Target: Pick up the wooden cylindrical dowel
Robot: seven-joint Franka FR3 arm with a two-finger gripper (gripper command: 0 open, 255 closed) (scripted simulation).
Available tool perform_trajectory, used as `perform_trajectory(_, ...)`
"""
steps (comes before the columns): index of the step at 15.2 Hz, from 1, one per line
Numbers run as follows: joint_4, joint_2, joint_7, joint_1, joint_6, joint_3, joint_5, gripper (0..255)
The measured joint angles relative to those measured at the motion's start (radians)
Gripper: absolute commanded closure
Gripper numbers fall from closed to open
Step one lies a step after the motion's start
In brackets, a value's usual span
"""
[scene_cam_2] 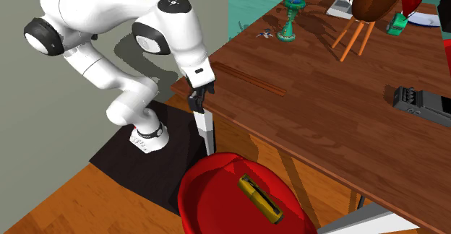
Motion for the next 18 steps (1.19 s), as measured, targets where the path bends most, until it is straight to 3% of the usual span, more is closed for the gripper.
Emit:
perform_trajectory(2, 0.005, 0.005, 0.014, 0.001, -0.001, 0.010, 0.003, 0)
perform_trajectory(7, 0.082, 0.088, 0.183, 0.015, -0.004, 0.130, 0.040, 0)
perform_trajectory(13, 0.264, 0.258, 0.409, 0.016, -0.034, 0.276, 0.050, 0)
perform_trajectory(18, 0.449, 0.448, 0.610, 0.014, -0.055, 0.394, 0.014, 0)
